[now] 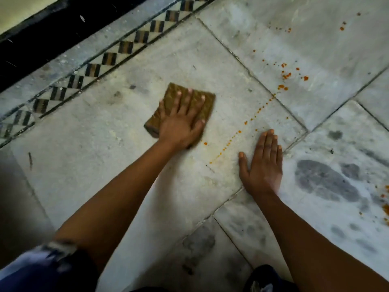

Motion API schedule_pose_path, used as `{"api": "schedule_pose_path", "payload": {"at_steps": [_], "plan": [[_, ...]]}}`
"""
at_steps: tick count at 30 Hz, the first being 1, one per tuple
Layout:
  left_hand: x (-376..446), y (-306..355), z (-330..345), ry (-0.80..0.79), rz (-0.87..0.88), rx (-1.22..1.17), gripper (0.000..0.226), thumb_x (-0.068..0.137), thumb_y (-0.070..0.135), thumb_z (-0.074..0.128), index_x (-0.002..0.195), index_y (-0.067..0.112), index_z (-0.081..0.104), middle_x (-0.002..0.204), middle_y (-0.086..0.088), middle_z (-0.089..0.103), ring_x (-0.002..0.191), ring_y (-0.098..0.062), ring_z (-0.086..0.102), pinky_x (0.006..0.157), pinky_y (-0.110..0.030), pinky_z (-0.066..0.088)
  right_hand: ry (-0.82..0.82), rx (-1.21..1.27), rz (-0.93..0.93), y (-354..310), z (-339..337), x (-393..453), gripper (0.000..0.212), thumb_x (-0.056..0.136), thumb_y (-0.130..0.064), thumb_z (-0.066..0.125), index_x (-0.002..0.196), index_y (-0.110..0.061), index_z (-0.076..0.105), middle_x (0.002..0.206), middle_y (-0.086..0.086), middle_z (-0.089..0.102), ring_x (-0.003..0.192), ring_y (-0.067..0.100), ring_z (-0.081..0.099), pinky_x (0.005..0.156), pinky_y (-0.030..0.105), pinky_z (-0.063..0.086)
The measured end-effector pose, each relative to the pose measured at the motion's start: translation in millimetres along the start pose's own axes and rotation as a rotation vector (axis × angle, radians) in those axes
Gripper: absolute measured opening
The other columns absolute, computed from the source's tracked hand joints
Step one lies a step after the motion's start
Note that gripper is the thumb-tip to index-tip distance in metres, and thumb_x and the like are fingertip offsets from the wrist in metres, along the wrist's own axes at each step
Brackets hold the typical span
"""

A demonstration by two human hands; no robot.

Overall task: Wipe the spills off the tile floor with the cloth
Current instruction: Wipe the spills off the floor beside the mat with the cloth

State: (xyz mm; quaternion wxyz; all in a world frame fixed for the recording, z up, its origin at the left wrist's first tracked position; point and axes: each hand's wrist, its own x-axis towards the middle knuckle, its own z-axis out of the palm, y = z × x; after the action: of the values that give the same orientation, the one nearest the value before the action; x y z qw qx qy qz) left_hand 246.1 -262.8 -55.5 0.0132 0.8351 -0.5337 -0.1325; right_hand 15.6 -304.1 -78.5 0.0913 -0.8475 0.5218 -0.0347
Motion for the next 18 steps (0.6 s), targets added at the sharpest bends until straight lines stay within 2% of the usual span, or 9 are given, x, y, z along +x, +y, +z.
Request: {"api": "schedule_pose_path", "payload": {"at_steps": [3, 6, 9, 11, 15, 16, 18], "plan": [[-30, -33, 0, -0.006, 0.033, 0.027, 0.066, 0.083, 0.061, 0.007, 0.145, 0.044, 0.000, 0.158, 0.007, -0.003, 0.145, -0.019, -0.005, 0.110, -0.055, -0.007, 0.010, 0.003, 0.001, 1, 2, 0, 0.078, 0.089, -0.051, 0.022, 0.146, 0.001, 0.014, 0.154, 0.020, 0.013, 0.143, 0.030, 0.014, 0.115, 0.033, -0.001], [0, -49, -11, -0.014, -0.136, -0.018, 0.061, 0.090, 0.060, 0.015, 0.146, 0.043, 0.000, 0.158, 0.006, -0.005, 0.145, -0.020, -0.008, 0.110, -0.057, -0.007, 0.010, 0.009, 0.002, 1, 1, -1, 0.078, 0.089, -0.051, 0.022, 0.146, 0.001, 0.013, 0.154, 0.020, 0.013, 0.143, 0.030, 0.014, 0.115, 0.033, 0.000], [45, -30, -19, -0.044, -0.265, -0.076, 0.057, 0.096, 0.053, 0.022, 0.147, 0.040, 0.000, 0.159, 0.003, -0.008, 0.145, -0.024, -0.009, 0.110, -0.059, -0.008, 0.003, 0.008, 0.005, 2, -1, -1, 0.078, 0.089, -0.051, 0.022, 0.145, 0.002, 0.015, 0.154, 0.021, 0.014, 0.142, 0.031, 0.015, 0.115, 0.034, 0.000], [53, -7, -18, -0.058, -0.209, -0.086, 0.057, 0.096, 0.052, 0.023, 0.147, 0.040, 0.001, 0.158, 0.002, -0.008, 0.145, -0.024, -0.009, 0.110, -0.059, -0.010, 0.003, 0.012, 0.010, 1, -2, -1, 0.077, 0.089, -0.050, 0.024, 0.145, 0.003, 0.017, 0.153, 0.022, 0.016, 0.142, 0.032, 0.017, 0.114, 0.034, 0.001], [5, 0, -4, -0.043, 0.089, 0.005, 0.069, 0.082, 0.066, 0.011, 0.146, 0.043, 0.002, 0.159, 0.005, -0.004, 0.146, -0.020, -0.004, 0.111, -0.056, -0.007, 0.007, 0.017, 0.008, 2, -1, 1, 0.076, 0.089, -0.049, 0.027, 0.143, 0.004, 0.022, 0.151, 0.023, 0.021, 0.140, 0.034, 0.023, 0.114, 0.035, 0.005], [-7, -10, -2, -0.036, 0.106, 0.018, 0.073, 0.077, 0.069, 0.009, 0.145, 0.044, 0.002, 0.158, 0.005, -0.003, 0.146, -0.020, -0.004, 0.110, -0.056, -0.007, 0.011, 0.019, 0.006, 2, 0, 1, 0.076, 0.089, -0.048, 0.028, 0.143, 0.005, 0.022, 0.151, 0.024, 0.022, 0.140, 0.034, 0.024, 0.113, 0.036, 0.006], [-9, -34, -5, -0.013, -0.001, 0.010, 0.075, 0.076, 0.073, 0.011, 0.144, 0.045, 0.002, 0.158, 0.006, -0.004, 0.145, -0.019, -0.005, 0.109, -0.059, -0.007, 0.020, 0.026, 0.011, 2, 1, 1, 0.076, 0.089, -0.048, 0.029, 0.143, 0.005, 0.023, 0.151, 0.024, 0.023, 0.140, 0.034, 0.024, 0.114, 0.036, 0.006]]}}
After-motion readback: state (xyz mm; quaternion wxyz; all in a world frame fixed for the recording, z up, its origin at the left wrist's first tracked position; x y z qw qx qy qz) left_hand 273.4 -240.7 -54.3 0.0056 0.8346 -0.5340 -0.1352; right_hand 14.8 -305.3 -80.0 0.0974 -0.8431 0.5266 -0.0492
